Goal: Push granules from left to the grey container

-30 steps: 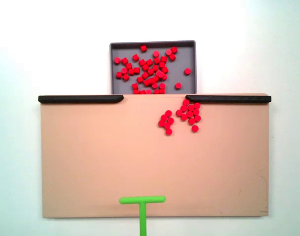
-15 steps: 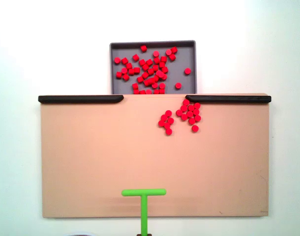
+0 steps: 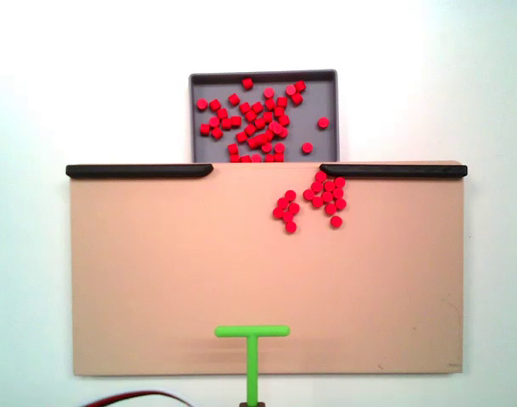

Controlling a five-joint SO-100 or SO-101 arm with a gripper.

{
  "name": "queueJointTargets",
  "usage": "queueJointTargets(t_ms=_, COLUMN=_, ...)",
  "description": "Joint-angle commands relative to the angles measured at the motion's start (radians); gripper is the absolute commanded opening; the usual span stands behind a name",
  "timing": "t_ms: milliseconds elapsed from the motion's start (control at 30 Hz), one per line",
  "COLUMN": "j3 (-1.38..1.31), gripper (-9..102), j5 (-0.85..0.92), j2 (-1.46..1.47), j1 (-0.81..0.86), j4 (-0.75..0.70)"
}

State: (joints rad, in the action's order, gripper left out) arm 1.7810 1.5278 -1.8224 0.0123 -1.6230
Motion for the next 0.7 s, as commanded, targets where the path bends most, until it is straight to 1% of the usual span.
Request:
queueJointTargets(t_ms=0, j3=-0.008, gripper=0, j5=-0.008, j2=-0.018, j1=0.014, j4=-0.002)
queueJointTargets(t_ms=133, j3=-0.009, gripper=0, j5=-0.006, j2=0.0, j1=0.015, j4=-0.002)
queueJointTargets(t_ms=333, j3=-0.021, gripper=0, j5=-0.052, j2=0.017, j1=0.011, j4=-0.002)
queueJointTargets(t_ms=667, j3=-0.021, gripper=0, j5=-0.048, j2=-0.006, j1=-0.002, j4=-0.002)
